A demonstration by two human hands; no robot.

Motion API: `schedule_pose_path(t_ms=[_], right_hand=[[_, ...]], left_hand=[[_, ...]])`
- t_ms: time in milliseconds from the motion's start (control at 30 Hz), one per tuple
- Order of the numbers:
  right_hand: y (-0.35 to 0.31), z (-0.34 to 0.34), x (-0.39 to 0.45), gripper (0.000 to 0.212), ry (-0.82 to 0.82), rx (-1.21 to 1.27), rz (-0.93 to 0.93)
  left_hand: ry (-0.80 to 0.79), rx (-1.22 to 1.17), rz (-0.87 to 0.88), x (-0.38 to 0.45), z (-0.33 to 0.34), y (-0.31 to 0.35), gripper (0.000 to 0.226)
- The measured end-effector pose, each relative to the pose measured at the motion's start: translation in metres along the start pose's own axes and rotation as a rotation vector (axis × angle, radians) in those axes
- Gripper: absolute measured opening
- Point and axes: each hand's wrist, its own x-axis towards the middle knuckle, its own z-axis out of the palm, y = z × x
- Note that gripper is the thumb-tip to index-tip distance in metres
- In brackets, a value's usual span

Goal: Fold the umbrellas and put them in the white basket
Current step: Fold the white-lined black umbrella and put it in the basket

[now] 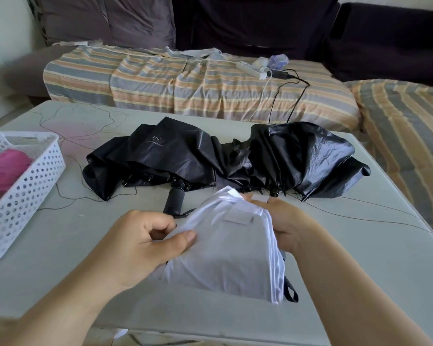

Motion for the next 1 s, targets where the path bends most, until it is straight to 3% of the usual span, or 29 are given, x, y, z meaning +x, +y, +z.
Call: schedule_pose_path(t_ms=[67, 167, 300, 400, 500, 600, 800, 867, 933, 1000], right_hand=[[-0.004, 0.001, -0.005, 0.053, 0.108, -0.081, 0.069], [-0.016, -0.005, -0.029, 0.081, 0.206, -0.453, 0.137], [-0.023, 0.02, -0.06, 0.097, 0.067, -0.578, 0.173], [-0.004, 0.048, -0.057, 0.079, 0.006, -0.523, 0.049], [0.005, 0.056, -0.043, 0.045, 0.125, -0.224, -0.01], [0.003, 0.054, -0.042, 0.035, 0.137, -0.014, -0.029], [0.007, 0.051, -0.035, 0.024, 0.272, 0.077, -0.189], [0.005, 0.049, -0.035, 0.012, 0.311, 0.067, -0.268], [0.004, 0.047, -0.036, 0.018, 0.337, 0.032, -0.35], [0.003, 0.049, -0.038, 0.033, 0.307, 0.014, -0.432]], left_hand=[[0.042, 0.016, -0.039, 0.003, -0.002, -0.003, 0.054], [0.194, 0.199, -0.124, 0.009, -0.005, -0.012, 0.062], [0.357, 0.348, -0.262, 0.014, -0.003, -0.013, 0.061], [0.391, 0.337, -0.271, 0.013, 0.004, -0.004, 0.061], [0.381, 0.385, -0.186, 0.008, 0.009, 0.002, 0.06], [0.37, 0.503, -0.034, 0.003, 0.01, 0.006, 0.051], [0.407, 0.527, 0.176, 0.0, 0.021, 0.002, 0.046], [0.363, 0.459, 0.111, 0.0, 0.022, 0.002, 0.046], [0.271, 0.257, -0.054, 0.003, 0.019, 0.006, 0.049], [0.077, 0.001, -0.247, 0.007, 0.013, 0.006, 0.057]])
